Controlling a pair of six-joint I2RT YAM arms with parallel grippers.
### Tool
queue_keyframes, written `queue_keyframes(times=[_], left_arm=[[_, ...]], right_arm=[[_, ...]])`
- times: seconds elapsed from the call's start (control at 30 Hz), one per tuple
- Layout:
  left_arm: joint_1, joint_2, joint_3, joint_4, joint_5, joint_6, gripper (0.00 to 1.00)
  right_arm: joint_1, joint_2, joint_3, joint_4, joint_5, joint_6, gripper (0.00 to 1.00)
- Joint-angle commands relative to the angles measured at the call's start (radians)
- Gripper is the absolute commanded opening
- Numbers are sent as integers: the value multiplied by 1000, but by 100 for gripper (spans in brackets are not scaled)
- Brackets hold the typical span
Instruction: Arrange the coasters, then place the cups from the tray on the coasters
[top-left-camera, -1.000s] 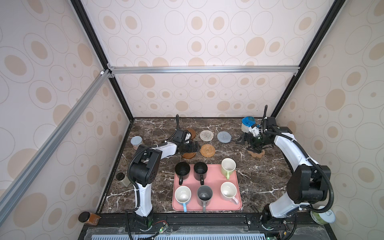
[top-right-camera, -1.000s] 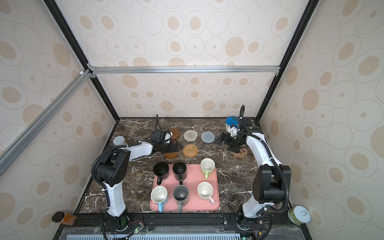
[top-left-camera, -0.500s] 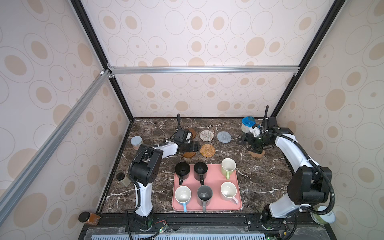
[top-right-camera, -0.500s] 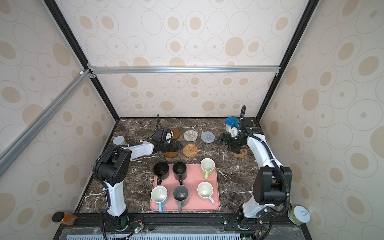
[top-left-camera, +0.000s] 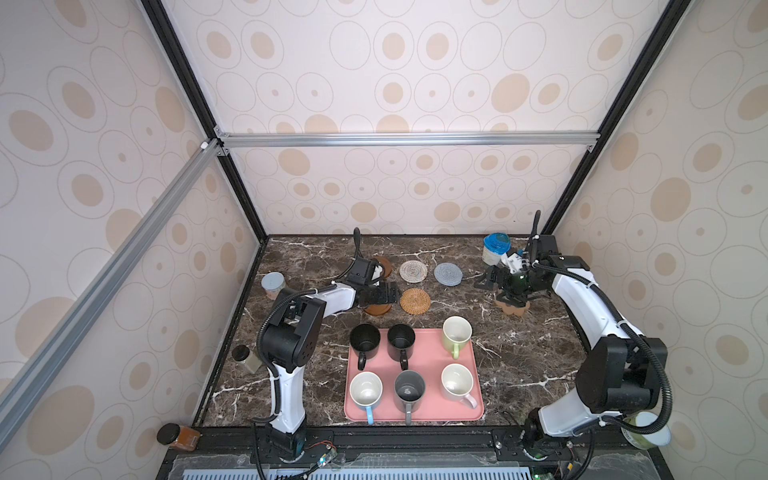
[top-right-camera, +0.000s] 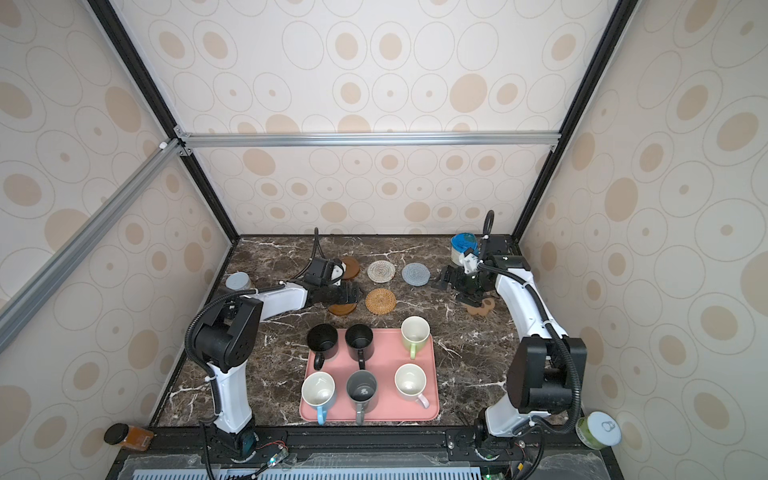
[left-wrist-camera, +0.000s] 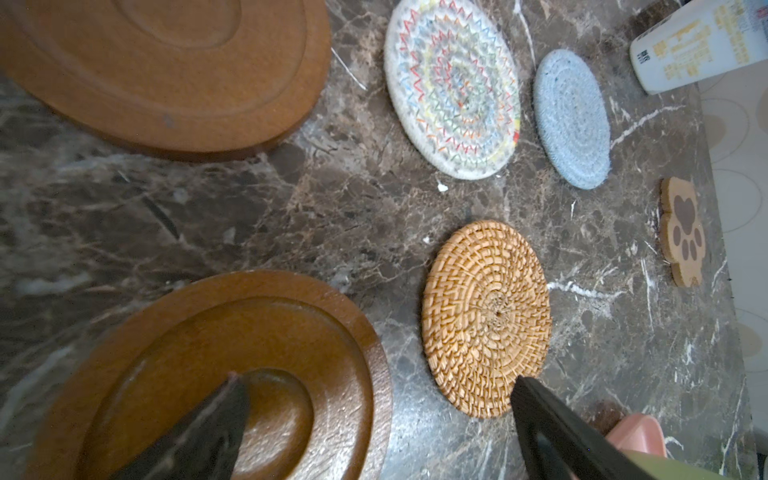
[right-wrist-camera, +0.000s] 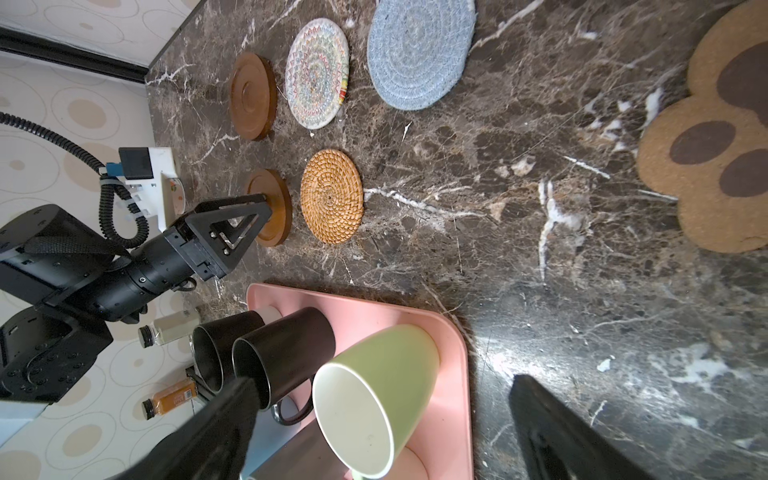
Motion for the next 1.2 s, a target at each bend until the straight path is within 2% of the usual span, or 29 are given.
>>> queue_keyframes(times=[0.0,0.57,0.73,0.97,1.17], left_arm=[[21,1,-28,-39,-60,4,100],[20,-76,-17,-22,-16,-4,100],[22,-133,-28,-21,11,-4,100],[28,-277,-153,42,15,-55,100],[32,-387,-257,82,12,-97,100]], right_arm=[[-9,-25,-12,-6,8,-3,99],[-61,3,-22,26,89,12,99],[-104,62,-5,54,165,11,99],[-151,211,71,57,197,-12,99],[-198,281,114,57,266,-10,99]])
